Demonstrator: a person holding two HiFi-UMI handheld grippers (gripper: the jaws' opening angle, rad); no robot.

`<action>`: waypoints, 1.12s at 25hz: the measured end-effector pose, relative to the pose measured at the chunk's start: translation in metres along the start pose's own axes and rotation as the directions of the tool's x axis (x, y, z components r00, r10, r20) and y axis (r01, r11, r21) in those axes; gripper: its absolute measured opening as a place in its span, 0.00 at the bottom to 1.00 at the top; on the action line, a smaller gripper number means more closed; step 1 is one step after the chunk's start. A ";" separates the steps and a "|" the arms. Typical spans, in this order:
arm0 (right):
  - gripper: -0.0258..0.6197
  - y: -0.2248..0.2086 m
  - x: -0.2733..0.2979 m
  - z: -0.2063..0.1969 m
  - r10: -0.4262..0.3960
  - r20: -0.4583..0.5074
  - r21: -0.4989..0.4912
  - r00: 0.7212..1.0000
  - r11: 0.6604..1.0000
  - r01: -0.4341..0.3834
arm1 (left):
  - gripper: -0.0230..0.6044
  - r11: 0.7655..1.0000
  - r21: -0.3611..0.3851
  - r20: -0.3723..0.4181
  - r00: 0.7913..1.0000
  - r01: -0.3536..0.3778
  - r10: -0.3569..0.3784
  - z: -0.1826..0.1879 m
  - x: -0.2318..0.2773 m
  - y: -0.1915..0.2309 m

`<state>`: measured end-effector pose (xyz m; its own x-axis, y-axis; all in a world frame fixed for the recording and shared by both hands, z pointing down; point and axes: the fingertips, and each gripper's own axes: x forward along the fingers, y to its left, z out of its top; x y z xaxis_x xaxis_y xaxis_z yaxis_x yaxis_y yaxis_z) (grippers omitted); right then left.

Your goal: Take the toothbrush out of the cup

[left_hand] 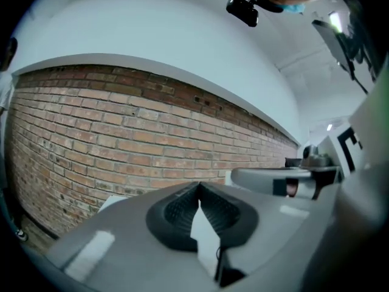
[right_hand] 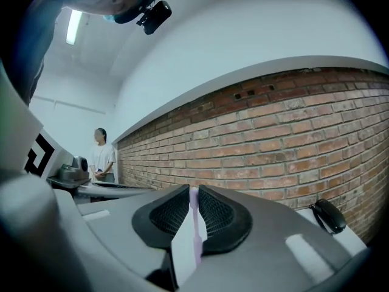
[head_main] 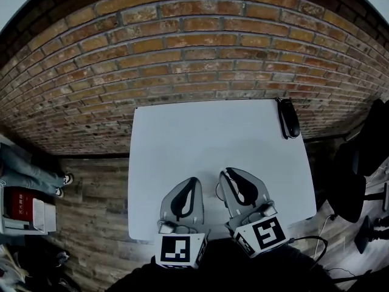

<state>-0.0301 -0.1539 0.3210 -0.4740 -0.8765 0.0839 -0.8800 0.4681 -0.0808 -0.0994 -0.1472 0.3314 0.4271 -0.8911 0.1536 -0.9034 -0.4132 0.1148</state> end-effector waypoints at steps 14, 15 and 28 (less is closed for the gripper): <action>0.12 0.033 -0.012 0.042 -0.011 0.124 -0.026 0.992 1.000 0.015 | 0.05 0.999 0.052 0.068 0.998 0.015 -0.018 0.020 -0.025 0.014; 0.12 0.036 -0.015 0.042 -0.014 0.130 -0.022 0.991 1.000 0.017 | 0.05 0.998 0.056 0.065 0.998 0.015 -0.019 0.019 -0.027 0.015; 0.12 0.047 -0.067 0.030 -0.024 0.138 0.001 0.990 1.000 0.024 | 0.05 0.997 0.067 0.054 0.997 0.045 -0.049 0.004 -0.058 -0.020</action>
<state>-0.0387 -0.0770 0.2822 -0.4440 -0.8945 -0.0523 -0.8911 0.4469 -0.0794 -0.1066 -0.0877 0.3161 0.4677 -0.8788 0.0947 -0.8839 -0.4644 0.0556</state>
